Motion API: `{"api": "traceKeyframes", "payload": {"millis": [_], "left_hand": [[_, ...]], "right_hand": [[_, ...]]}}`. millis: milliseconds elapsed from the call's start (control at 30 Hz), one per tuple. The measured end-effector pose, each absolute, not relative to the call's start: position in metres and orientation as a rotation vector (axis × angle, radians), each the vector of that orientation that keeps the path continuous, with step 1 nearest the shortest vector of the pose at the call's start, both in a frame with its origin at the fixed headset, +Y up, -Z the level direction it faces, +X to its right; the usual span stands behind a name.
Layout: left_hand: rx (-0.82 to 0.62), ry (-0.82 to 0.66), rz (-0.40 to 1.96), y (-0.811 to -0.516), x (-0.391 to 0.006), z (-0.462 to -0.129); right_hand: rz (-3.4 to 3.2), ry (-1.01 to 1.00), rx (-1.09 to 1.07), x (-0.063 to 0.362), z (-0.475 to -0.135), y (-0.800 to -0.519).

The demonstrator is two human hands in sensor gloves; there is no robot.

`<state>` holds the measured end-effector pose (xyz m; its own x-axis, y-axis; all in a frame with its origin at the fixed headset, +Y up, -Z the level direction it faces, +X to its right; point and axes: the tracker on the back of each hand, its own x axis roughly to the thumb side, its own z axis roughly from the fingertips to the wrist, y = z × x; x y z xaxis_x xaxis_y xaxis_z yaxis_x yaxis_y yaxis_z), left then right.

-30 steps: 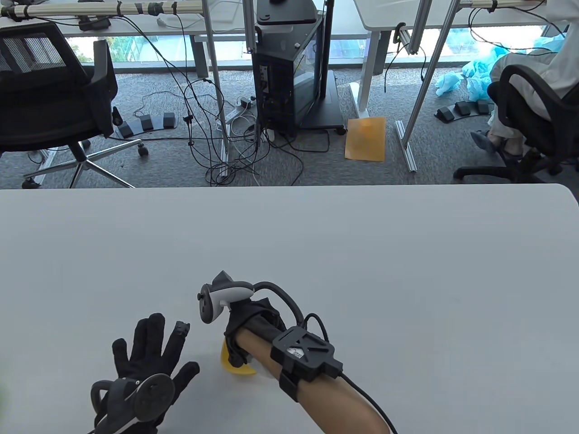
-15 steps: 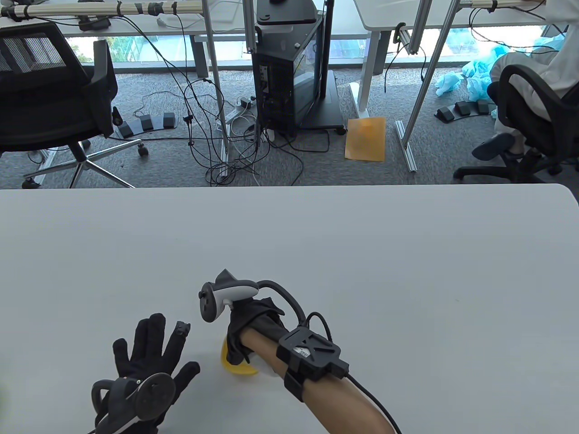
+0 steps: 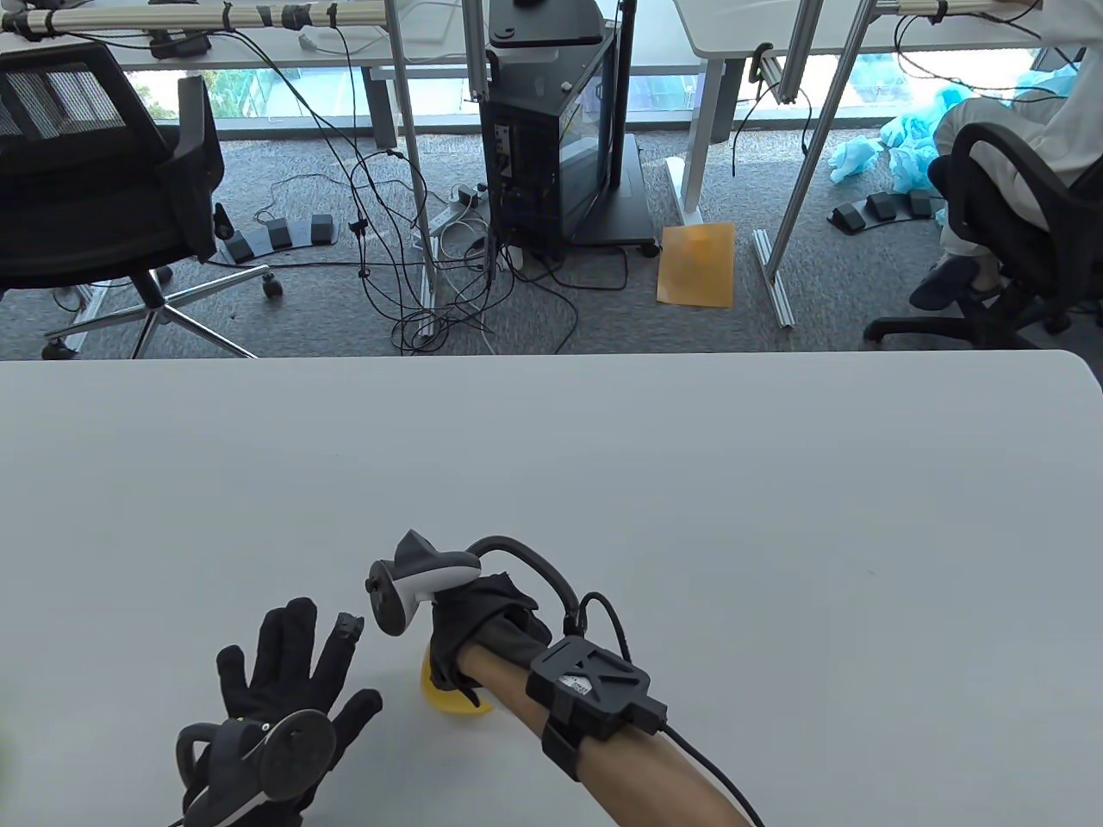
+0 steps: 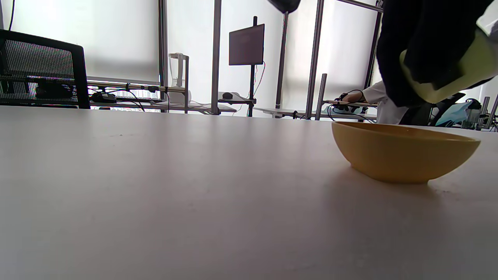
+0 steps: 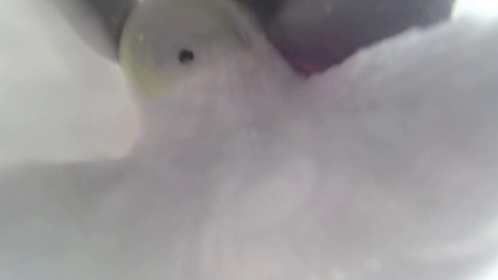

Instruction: Invert dispenser and press with thumb onto small dish

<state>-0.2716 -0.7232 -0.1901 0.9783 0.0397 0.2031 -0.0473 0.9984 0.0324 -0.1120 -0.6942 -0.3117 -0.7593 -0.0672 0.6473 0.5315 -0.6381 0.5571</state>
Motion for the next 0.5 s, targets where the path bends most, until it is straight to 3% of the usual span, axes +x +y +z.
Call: {"api": "traceKeyframes", "payload": {"millis": [67,200,500], "left_hand": [[0.036,-0.204,0.043,-0.723,-0.271,-0.190],[0.032,-0.204,0.043,-0.724,-0.271,-0.190],[0.030,-0.207,0.046,-0.724,-0.270,-0.190]], "right_hand": [[-2.485,-0.997,-0.885,-0.111,-0.311,-0.692],[-2.495,-1.077,-0.812,-0.105,-0.308,-0.690],[-2.712,-0.942,-0.943,-0.078,-0.301,-0.671]]}}
